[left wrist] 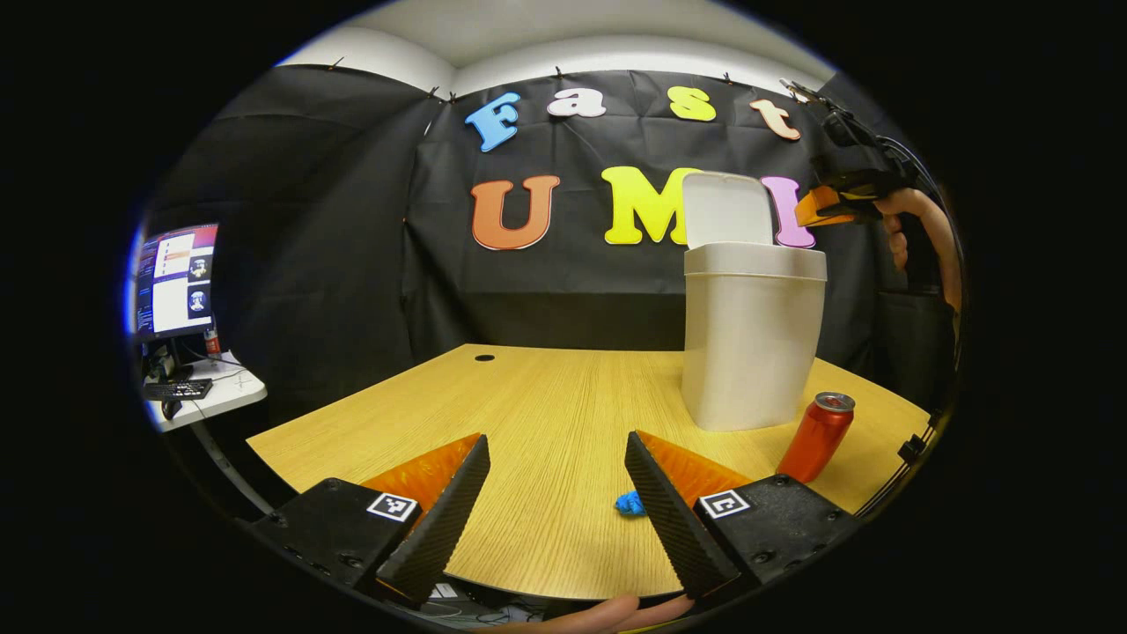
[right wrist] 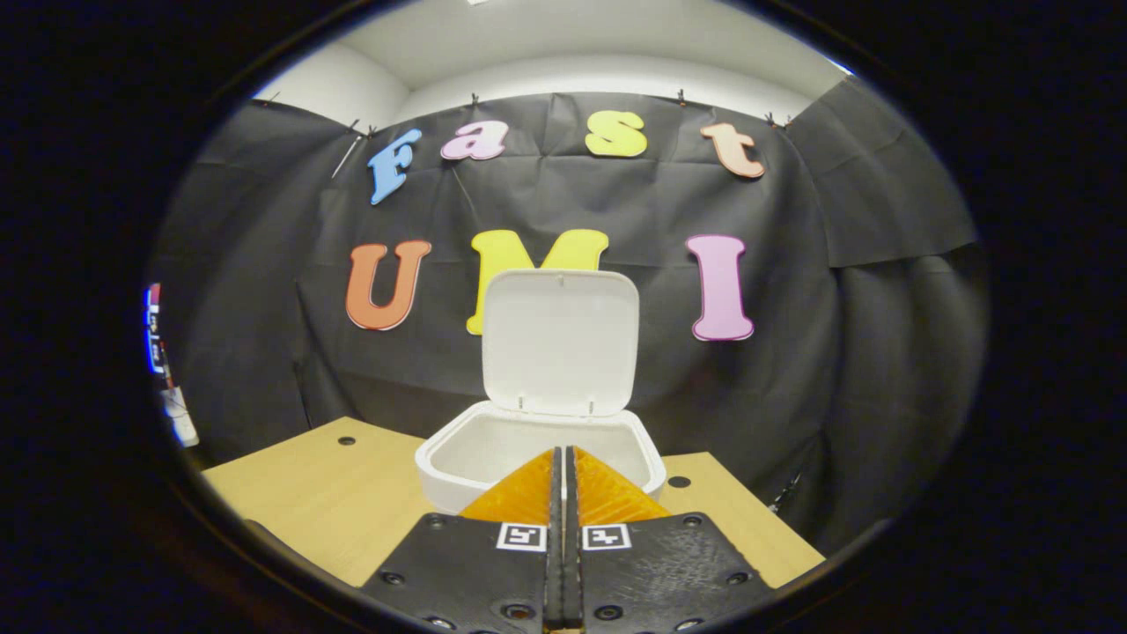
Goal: Press the lid of the desktop garbage bin to open it, pick up the crumpled paper on the desktop and throw it into the bin, then pick up the pop can on the desktop and drop it into the bin, and finally close the garbage bin lid.
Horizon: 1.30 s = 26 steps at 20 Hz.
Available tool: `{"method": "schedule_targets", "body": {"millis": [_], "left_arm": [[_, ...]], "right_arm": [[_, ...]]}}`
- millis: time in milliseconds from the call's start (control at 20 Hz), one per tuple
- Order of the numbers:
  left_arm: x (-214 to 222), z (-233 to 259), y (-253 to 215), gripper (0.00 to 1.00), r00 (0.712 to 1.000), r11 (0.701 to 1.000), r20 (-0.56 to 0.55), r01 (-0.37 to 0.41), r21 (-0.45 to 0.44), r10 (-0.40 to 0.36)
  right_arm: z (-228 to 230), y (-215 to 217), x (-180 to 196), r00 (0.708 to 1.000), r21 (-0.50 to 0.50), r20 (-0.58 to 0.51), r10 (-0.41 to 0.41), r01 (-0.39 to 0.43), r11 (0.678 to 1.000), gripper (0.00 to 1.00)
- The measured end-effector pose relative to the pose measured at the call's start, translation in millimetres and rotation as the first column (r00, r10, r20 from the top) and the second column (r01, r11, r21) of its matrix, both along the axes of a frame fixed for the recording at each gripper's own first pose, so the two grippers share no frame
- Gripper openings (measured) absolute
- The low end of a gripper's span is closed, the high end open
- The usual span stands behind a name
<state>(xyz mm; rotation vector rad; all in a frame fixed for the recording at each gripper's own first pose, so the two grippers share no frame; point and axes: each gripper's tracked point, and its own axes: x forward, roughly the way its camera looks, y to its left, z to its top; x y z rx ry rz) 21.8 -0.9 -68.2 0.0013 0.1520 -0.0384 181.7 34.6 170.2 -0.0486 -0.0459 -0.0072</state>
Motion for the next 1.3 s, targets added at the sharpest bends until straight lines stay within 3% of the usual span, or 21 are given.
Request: {"method": "schedule_targets", "body": {"millis": [350, 400, 450, 500, 550, 850, 1150, 1300], "left_arm": [[1.9, -3.9, 0.2, 1.00, 1.000, 1.000, -0.001, -0.003, 0.021, 0.003], [2.1, -5.0, 0.7, 1.00, 1.000, 1.000, -0.005, -0.002, 0.023, 0.002], [2.4, -6.4, 0.4, 1.00, 1.000, 1.000, -0.010, -0.002, 0.024, 0.002], [2.2, -7.7, -0.4, 1.00, 1.000, 1.000, -0.014, -0.001, 0.023, 0.001], [2.7, -8.1, -0.5, 1.00, 1.000, 1.000, -0.015, 0.000, 0.021, 0.000], [4.0, -16.6, -7.4, 1.00, 0.999, 1.000, -0.038, 0.023, 0.011, -0.022], [3.8, -32.3, -23.3, 1.00, 0.994, 0.997, -0.079, 0.072, -0.017, -0.073], [4.3, -44.4, -37.0, 1.00, 0.991, 0.995, -0.091, 0.096, -0.010, -0.097]], "right_arm": [[-12.1, -10.7, -16.9, 1.000, -0.008, 0.011, -0.014, 0.014, 1.000, 0.00], [-13.1, -11.2, -21.7, 1.000, -0.013, 0.013, -0.014, 0.014, 1.000, 0.06], [-15.9, -13.5, -26.3, 1.000, -0.014, 0.016, -0.015, 0.015, 1.000, 0.20], [-14.8, -15.4, -32.2, 0.999, 0.001, 0.027, -0.018, 0.018, 1.000, 0.25], [-16.4, -16.9, -37.8, 0.999, 0.009, 0.034, -0.018, 0.017, 1.000, 0.46], [-22.1, -20.0, -80.6, 0.994, 0.000, 0.106, -0.002, 0.002, 1.000, 0.95], [-48.5, -42.4, -128.6, 0.991, 0.012, 0.137, 0.005, -0.007, 1.000, 0.97], [-69.1, -70.3, -147.1, 0.988, -0.002, 0.153, -0.027, 0.028, 1.000, 0.97]]}}
